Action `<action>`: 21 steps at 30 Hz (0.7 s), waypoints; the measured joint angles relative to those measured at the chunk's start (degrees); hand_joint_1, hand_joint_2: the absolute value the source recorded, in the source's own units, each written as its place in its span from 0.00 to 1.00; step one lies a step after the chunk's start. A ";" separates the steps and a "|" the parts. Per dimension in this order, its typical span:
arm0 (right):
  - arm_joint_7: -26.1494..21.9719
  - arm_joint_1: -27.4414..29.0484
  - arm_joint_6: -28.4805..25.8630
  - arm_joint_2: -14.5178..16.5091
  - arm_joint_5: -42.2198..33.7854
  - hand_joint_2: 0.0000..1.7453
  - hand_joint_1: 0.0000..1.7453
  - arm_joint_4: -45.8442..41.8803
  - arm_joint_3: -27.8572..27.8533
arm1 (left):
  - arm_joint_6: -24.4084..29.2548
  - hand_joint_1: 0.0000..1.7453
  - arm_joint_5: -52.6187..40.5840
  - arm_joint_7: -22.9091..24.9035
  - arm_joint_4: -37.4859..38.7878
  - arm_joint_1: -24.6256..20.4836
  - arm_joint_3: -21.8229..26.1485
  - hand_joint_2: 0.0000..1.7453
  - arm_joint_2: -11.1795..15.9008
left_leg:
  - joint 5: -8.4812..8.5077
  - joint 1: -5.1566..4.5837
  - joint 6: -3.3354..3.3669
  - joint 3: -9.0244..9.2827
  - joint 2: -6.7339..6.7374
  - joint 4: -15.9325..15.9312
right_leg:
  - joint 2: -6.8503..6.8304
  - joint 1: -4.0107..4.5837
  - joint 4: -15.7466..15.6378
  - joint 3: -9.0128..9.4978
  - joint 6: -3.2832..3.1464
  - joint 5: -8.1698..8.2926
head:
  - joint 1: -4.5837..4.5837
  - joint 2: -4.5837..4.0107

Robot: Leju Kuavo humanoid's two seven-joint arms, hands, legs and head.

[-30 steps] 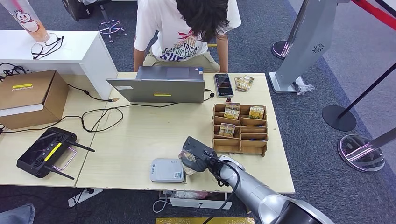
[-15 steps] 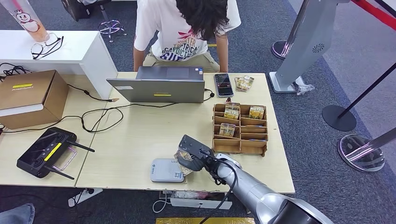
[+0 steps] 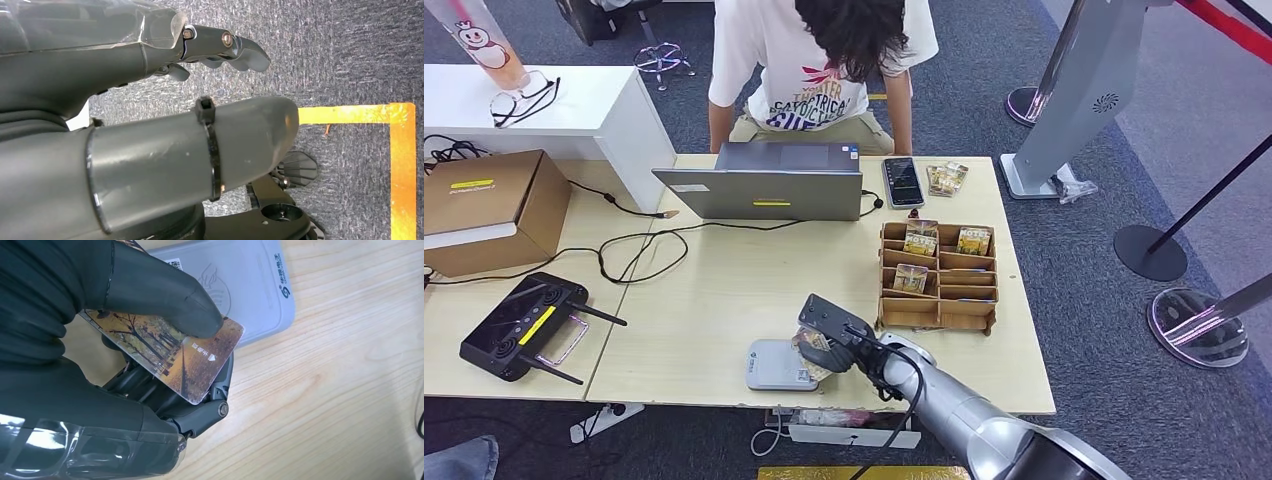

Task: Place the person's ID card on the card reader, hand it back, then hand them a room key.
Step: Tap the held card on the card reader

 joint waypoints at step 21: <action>1.10 1.13 1.88 0.53 2.08 1.00 1.00 0.89 0.48 | -0.39 0.00 0.01 0.00 0.00 -0.03 -0.09 0.00 0.00 | 0.00 0.00 0.00 0.01 0.01 0.00 | 0.01 0.00 0.00 -0.01 0.00 0.00 | 0.00 0.00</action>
